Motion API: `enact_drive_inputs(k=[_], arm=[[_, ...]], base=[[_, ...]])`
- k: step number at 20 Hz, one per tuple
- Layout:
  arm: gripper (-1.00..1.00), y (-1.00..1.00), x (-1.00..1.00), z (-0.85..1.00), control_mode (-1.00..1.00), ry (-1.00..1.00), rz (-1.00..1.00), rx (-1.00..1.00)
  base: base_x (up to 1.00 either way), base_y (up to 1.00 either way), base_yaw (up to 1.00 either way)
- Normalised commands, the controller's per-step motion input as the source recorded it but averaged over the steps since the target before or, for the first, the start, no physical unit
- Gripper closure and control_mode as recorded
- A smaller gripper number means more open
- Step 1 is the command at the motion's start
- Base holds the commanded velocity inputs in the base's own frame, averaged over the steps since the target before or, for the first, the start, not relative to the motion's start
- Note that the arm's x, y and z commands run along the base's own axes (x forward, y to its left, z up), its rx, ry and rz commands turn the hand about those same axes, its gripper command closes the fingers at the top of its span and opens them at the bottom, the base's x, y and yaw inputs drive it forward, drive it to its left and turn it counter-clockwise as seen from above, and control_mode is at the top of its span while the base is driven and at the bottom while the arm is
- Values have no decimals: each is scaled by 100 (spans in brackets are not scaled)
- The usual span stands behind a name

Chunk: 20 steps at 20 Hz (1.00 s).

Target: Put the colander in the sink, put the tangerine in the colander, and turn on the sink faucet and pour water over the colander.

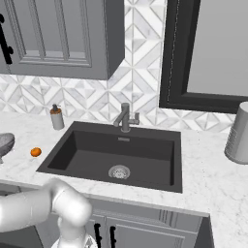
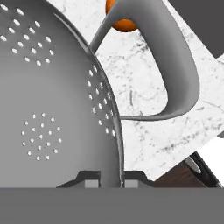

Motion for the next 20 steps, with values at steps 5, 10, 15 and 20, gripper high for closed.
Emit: enact_drive_inputs(k=[5,10,15,20], arm=[[100,-32,-58,60,-100,-31,-11,11],[100,-48,-35,82,-100,-34,-17,17],[100,-70,-12,68,-100,-26,-29,18],[100,-95,0,30,-100,-4,-47,20]], base=[[0,0,0],[0,0,0],[0,0,0],[0,0,0]])
